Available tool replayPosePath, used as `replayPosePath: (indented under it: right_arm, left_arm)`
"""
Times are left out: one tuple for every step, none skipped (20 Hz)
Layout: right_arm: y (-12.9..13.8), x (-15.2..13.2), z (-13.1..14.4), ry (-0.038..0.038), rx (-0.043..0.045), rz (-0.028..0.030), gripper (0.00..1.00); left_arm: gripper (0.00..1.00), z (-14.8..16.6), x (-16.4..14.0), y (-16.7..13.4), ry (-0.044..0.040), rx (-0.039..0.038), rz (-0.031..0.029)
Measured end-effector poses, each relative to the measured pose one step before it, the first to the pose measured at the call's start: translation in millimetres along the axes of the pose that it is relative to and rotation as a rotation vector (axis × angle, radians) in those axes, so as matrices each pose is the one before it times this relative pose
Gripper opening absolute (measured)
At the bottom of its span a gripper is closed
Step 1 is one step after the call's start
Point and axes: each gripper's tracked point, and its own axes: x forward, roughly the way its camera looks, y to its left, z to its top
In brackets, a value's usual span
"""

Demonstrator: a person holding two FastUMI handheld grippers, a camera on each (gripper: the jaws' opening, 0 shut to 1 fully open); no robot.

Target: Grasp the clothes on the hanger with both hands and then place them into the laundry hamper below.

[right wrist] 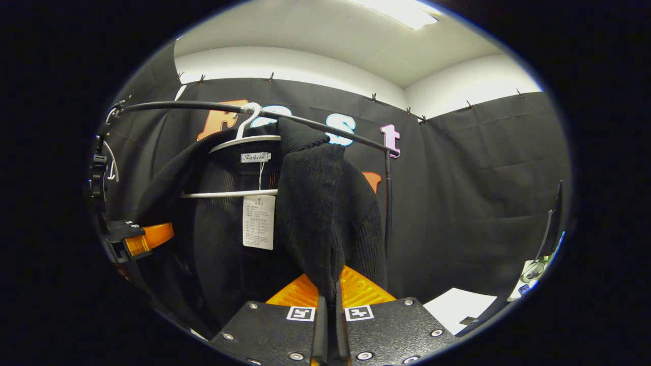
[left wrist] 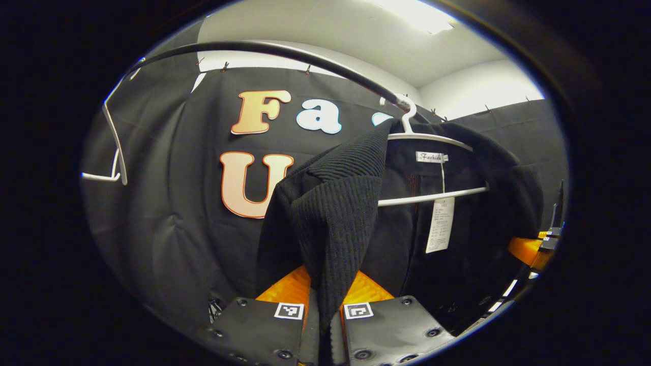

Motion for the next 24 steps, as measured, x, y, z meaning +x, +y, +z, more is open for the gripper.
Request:
replayPosePath:
  right_arm:
    - [-4.86,-5.33,4.2,-0.00206,-0.00869,0.00333,0.07]
    - [-2.61,-3.87,7.2,-0.01672,0.00273,0.00339,0.07]
    - [-6.68,-5.94,8.69,-0.02672,0.01148,-0.00218,0.07]
    - [-4.16,-1.54,7.69,-0.01381,0.01059,-0.00281,0.06]
    - [-2.74,0.51,7.01,-0.00955,0.0044,0.00783,0.06]
    - [-1.93,0.05,8.95,-0.0179,-0.00101,0.00618,0.06]
    - [-4.26,-0.3,10.85,-0.02499,-0.00047,-0.0009,0.06]
    - [-3.78,2.12,9.57,-0.0166,0.00026,-0.00083,0.05]
    - [-3.11,0.97,7.5,-0.0108,-0.00221,0.00035,0.05]
    - [-2.51,0.77,7.91,-0.01426,-0.0065,0.00077,0.05]
    - [-3.97,2.15,8.85,-0.01561,-0.0119,-0.00115,0.05]
    - [-3.86,1.18,7.81,-0.01134,-0.01385,-0.00243,0.04]
    - [-4.25,1.71,8.61,-0.0109,-0.0135,-0.00389,0.04]
    - [-5.52,3.9,9.38,-0.01401,-0.01271,-0.00646,0.04]
    - [-6.87,5.39,11.0,-0.01648,-0.01495,-0.01073,0.04]
    - [-6.46,6.31,8.46,-0.01117,-0.01564,-0.01064,0.04]
    - [-6.75,8.59,7.37,-0.00992,-0.01271,-0.0102,0.04]
    - [-6.88,7.14,8.02,-0.0128,-0.00955,-0.01,0.03]
    - [-7.48,8.18,7.76,-0.00855,-0.00935,-0.00975,0.0]
    - [-7.7,9.44,5.2,-0.00484,-0.01039,-0.01029,0.03]
    - [-7.71,10.57,1.44,0.00561,-0.0185,-0.01243,0.03]
    - [-8.26,10.88,-0.33,0.00266,-0.02537,-0.01657,0.03]
    - [-5.47,14.84,-1.15,0.00999,-0.01719,-0.01688,0.03]
    - [-4.55,11.8,-4.21,0.01212,-0.00141,-0.01095,0.03]
  left_arm:
    - [0.15,1.91,-2.72,1.11,-0.00628,-0.0014,0.00913]
    - [0.15,2.51,-3.48,-1.52,-0.01053,0.00254,-0.00384]
    - [0.15,1.54,-2.42,0.42,-0.00493,0.01152,0.00526]
    - [0.18,2.27,-1.79,-0.45,-0.00165,0.01479,0.00932]
    - [0.18,3.21,-1.74,-2.15,0.00121,0.01181,-0.00284]
    - [0.15,2.33,0.21,-4.38,-0.00037,0.00132,-0.01318]
    - [0.15,3.18,0.88,0.47,0.00735,-0.00227,-0.00422]
    - [0.16,-0.45,3.3,3.29,0.0043,0.00048,0.01326]
    - [0.18,2.45,1.25,5.49,-0.00836,-0.00236,0.02568]
    - [0.11,3.39,-4.88,-0.67,-0.00854,-0.00837,0.00516]
    - [0.11,1.31,-0.8,-0.14,-0.00332,-0.00295,0.00241]
    - [0.11,-0.31,-0.15,1.21,-0.00041,0.00055,-0.00245]
    - [0.11,1.42,0.62,-1.15,-0.00145,-0.00083,-0.01022]
    - [0.11,0.94,2.41,-1.06,-0.00154,0.00015,-0.00902]
    - [0.11,2.47,1.15,1.16,-0.00267,0.00187,-0.00229]
    - [0.11,2.51,0.7,-0.94,-0.00295,0.00325,-0.00311]
    - [0.11,1.92,-0.84,-0.37,-0.00687,0.00019,-0.00111]
    - [0.11,0.96,0.71,0.06,-0.00374,-0.00408,0.00152]
    - [0.11,1.15,-0.19,0.22,-0.00336,-0.00724,0.00562]
    - [0.11,2.41,-1.0,6.18,-0.00928,-0.00622,0.02835]
    - [0.11,2.57,1.13,6.63,-0.00732,-0.00383,0.03136]
    - [0.14,1.79,-0.96,0.49,-0.00376,-0.00571,0.00371]
    - [0.11,1.75,0.64,-0.21,-0.0025,-0.00215,-0.00095]
    - [0.11,1.26,-0.25,-0.02,-0.00118,0.00226,-0.00088]
